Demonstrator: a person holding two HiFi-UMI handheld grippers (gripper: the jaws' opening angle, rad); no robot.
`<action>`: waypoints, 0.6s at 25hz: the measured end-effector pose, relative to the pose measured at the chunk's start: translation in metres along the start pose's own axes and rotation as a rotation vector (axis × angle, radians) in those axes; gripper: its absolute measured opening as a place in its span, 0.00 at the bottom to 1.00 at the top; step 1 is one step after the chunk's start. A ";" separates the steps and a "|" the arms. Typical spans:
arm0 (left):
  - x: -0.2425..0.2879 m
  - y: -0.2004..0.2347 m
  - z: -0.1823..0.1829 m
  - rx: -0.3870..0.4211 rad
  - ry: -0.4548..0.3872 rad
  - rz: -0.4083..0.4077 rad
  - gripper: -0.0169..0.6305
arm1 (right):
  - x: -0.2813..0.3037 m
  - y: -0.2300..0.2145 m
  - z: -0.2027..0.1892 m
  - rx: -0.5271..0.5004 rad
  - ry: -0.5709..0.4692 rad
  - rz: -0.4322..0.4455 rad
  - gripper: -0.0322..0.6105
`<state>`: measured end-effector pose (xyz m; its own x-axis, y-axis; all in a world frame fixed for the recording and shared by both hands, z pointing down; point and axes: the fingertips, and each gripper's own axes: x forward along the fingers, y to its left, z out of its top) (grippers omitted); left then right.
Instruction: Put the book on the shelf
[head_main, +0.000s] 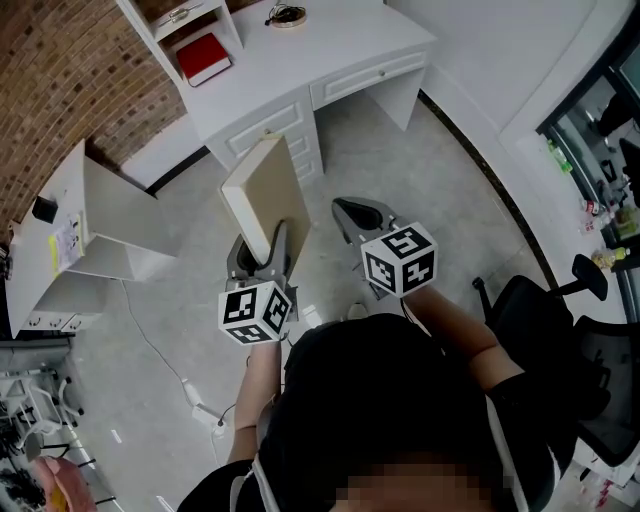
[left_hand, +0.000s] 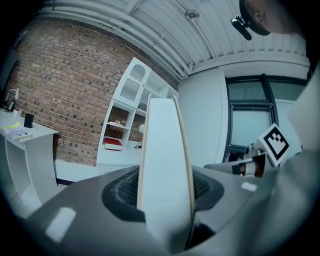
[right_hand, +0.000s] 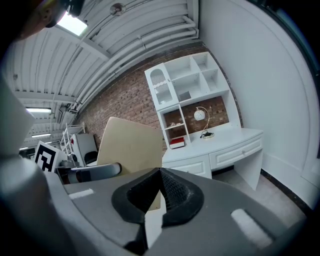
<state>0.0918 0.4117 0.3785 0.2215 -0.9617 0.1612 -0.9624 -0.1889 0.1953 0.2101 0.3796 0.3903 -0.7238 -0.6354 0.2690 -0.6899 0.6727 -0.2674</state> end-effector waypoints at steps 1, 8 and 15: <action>0.004 -0.003 -0.001 0.003 0.002 -0.001 0.35 | 0.000 -0.005 0.000 0.002 0.001 0.001 0.05; 0.030 -0.019 -0.004 0.006 0.010 -0.002 0.35 | 0.002 -0.034 0.000 0.009 0.013 0.008 0.05; 0.054 -0.019 -0.001 0.010 0.022 -0.006 0.35 | 0.007 -0.057 0.006 0.026 0.011 -0.010 0.05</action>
<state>0.1224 0.3641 0.3844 0.2309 -0.9559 0.1812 -0.9624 -0.1970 0.1871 0.2443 0.3346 0.4019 -0.7169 -0.6377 0.2817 -0.6972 0.6563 -0.2885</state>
